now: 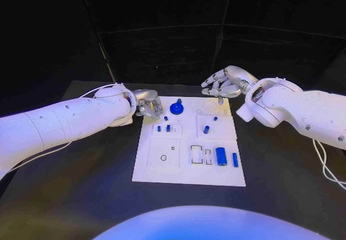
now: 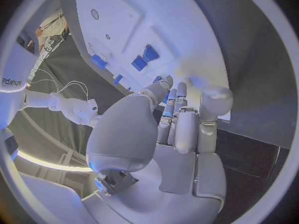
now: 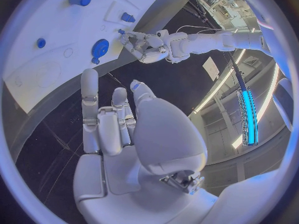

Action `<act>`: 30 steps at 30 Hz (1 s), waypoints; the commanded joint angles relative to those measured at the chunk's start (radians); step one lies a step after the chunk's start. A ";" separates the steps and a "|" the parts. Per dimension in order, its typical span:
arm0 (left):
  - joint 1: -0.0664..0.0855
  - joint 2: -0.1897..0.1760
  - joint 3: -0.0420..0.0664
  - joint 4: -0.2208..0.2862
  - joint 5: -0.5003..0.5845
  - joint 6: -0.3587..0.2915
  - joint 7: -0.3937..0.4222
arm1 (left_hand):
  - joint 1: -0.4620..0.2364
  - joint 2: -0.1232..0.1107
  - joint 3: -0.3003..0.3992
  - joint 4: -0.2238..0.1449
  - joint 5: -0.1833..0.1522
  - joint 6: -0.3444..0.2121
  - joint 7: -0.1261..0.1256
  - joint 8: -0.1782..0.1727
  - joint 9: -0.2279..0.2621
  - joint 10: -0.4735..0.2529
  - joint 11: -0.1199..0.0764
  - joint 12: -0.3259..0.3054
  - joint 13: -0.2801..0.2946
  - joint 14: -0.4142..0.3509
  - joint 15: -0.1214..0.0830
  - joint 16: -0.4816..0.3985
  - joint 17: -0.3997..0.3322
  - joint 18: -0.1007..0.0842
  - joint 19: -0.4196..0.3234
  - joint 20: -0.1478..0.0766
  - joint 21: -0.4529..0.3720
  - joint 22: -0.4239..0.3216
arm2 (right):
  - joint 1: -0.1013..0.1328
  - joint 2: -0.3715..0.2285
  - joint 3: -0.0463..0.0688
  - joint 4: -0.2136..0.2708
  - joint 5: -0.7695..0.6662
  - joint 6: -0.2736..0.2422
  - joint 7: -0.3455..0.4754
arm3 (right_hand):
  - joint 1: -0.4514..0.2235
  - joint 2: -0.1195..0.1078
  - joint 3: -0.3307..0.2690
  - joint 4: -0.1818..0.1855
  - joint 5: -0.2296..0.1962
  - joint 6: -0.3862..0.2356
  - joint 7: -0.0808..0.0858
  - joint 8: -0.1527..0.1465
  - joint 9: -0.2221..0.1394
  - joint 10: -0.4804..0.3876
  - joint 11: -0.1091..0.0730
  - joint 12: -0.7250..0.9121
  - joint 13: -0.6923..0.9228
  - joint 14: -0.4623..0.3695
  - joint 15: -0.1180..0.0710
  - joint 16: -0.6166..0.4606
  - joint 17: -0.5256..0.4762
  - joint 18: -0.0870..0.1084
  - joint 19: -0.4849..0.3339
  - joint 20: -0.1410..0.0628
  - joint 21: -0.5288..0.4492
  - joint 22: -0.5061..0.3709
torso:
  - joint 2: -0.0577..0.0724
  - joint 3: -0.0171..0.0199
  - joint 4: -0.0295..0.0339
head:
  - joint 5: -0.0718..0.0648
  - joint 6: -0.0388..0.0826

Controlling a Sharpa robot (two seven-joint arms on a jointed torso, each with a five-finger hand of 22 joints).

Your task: Assemble the parts on the task board

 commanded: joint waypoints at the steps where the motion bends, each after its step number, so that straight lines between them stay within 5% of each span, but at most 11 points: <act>1: 0.003 -0.020 0.001 0.013 0.116 -0.102 0.055 | -0.005 -0.012 0.010 0.000 0.000 0.007 0.003 -0.004 0.000 -0.005 0.003 -0.007 0.001 -0.017 0.008 -0.026 -0.051 0.006 -0.021 0.000 -0.051 -0.043 | 0.001 -0.002 0.000 -0.002 -0.131 -0.003 -0.019 | 0.035 -0.011 0.047 -0.012 -0.025 0.026 0.001 0.006 -0.001 -0.047 -0.001 -0.141 -0.112 0.018 -0.006 -0.038 -0.050 0.006 -0.006 -0.006 -0.011 -0.007 | 0.000 0.0003 -0.0015 | -0.007 0.003; 8: 0.003 -0.081 0.001 0.066 0.366 -0.202 0.145 | 0.006 -0.006 0.030 -0.009 0.004 0.057 0.001 0.019 0.007 0.033 -0.003 0.017 0.012 -0.035 0.003 -0.057 -0.105 0.017 -0.041 -0.001 -0.106 -0.088 | -0.015 -0.016 -0.001 0.001 -0.361 0.000 -0.040 | 0.070 -0.052 0.163 -0.039 -0.083 0.086 -0.002 0.011 -0.003 0.005 0.001 -0.381 -0.337 0.033 -0.005 -0.031 -0.033 0.006 0.008 -0.008 -0.005 -0.006 | -0.004 -0.0016 -0.0015 | -0.047 0.013; 12: 0.002 -0.118 0.000 0.119 0.594 -0.242 0.251 | 0.015 -0.001 0.042 -0.016 0.008 0.077 -0.003 0.030 0.009 0.054 -0.012 0.036 0.022 -0.039 -0.003 -0.067 -0.124 0.020 -0.045 -0.007 -0.125 -0.104 | -0.039 -0.024 -0.002 0.008 -0.496 -0.023 -0.043 | 0.080 -0.078 0.228 -0.069 -0.106 0.107 -0.005 0.008 -0.004 0.049 0.000 -0.440 -0.405 0.037 -0.007 -0.026 -0.024 0.006 0.007 -0.010 0.007 0.000 | -0.003 -0.0031 0.0007 | -0.072 0.024; 21: -0.004 -0.176 -0.002 0.196 0.927 -0.230 0.430 | -0.002 -0.004 0.042 -0.009 0.006 0.063 0.004 0.023 0.003 0.021 -0.002 0.030 0.020 -0.065 0.005 -0.100 -0.182 0.025 -0.068 -0.003 -0.177 -0.144 | -0.075 -0.023 -0.003 -0.003 -0.694 0.032 -0.123 | -0.006 -0.152 0.233 -0.044 -0.205 0.057 0.013 -0.035 -0.006 -0.021 0.032 -0.559 -0.508 0.029 0.019 -0.046 -0.050 0.004 -0.003 0.013 0.001 -0.003 | -0.002 -0.0026 0.0033 | -0.093 0.040; 30: -0.014 -0.195 -0.003 0.221 1.033 -0.211 0.478 | -0.010 -0.004 0.039 -0.005 0.006 0.060 0.006 0.022 0.002 0.014 0.000 0.034 0.021 -0.097 0.008 -0.138 -0.251 0.039 -0.104 0.001 -0.258 -0.209 | -0.101 -0.017 -0.003 -0.005 -0.731 0.048 -0.134 | -0.011 -0.155 0.232 -0.043 -0.210 0.064 0.018 -0.037 -0.005 -0.028 0.038 -0.572 -0.529 0.030 0.023 -0.044 -0.048 0.005 -0.001 0.019 -0.001 -0.005 | -0.002 0.0015 -0.0033 | -0.089 0.052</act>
